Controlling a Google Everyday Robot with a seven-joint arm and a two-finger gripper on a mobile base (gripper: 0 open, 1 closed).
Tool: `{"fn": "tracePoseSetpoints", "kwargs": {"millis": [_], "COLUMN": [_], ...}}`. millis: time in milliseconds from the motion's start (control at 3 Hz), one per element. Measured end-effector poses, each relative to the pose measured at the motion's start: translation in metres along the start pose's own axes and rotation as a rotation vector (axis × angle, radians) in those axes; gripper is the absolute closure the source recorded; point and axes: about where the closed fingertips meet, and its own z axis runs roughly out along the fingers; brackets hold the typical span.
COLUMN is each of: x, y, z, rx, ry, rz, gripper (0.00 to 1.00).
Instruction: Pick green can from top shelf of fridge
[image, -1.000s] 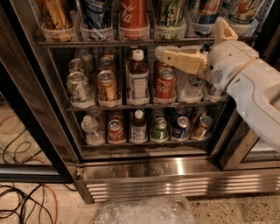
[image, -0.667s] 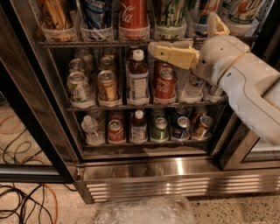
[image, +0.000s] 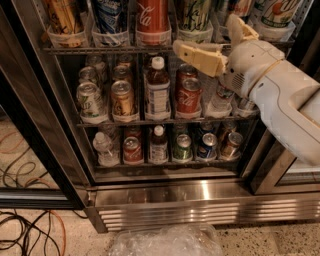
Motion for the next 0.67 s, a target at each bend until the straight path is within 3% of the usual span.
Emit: {"fn": "tracePoseSetpoints", "kwargs": {"millis": [333, 667], "x": [0.0, 0.0], "y": [0.0, 0.0001], "z": [0.0, 0.0001], "rx": [0.0, 0.0], "ry": [0.0, 0.0], "rz": [0.0, 0.0], "gripper": [0.32, 0.28]}}
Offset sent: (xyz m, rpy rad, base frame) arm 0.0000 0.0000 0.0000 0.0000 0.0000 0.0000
